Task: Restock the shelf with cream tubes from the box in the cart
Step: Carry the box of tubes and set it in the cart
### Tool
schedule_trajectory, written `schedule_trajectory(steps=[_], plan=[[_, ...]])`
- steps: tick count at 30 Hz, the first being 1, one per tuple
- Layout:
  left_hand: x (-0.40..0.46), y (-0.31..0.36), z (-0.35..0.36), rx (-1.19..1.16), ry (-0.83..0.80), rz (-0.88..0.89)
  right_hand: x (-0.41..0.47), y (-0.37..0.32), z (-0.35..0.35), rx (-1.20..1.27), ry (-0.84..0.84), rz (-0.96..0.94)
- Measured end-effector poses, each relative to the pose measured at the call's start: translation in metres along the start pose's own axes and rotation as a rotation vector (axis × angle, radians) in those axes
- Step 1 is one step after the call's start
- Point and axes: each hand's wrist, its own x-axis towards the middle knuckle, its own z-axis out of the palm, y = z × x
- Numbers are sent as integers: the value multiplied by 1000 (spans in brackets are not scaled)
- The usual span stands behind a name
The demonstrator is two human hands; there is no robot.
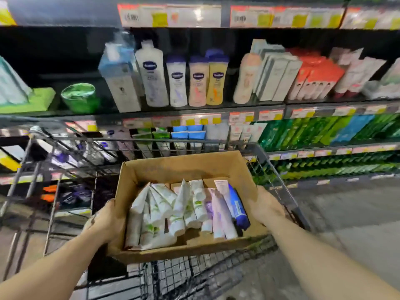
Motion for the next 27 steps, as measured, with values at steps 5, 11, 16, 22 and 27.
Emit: schedule_trajectory(steps=[5, 11, 16, 22, 27], plan=[[-45, 49, 24, -27, 15, -82, 36, 26, 15, -44, -4, -30], [-12, 62, 91, 45, 2, -42, 76, 65, 34, -10, 10, 34], [-11, 71, 127, -80, 11, -94, 93, 77, 57, -13, 62, 46], [-17, 65, 164, -65, -80, -147, 116, 80, 55, -8, 57, 7], [-18, 66, 163, -148, -173, -165, 114, 76, 56, 74, 64, -22]])
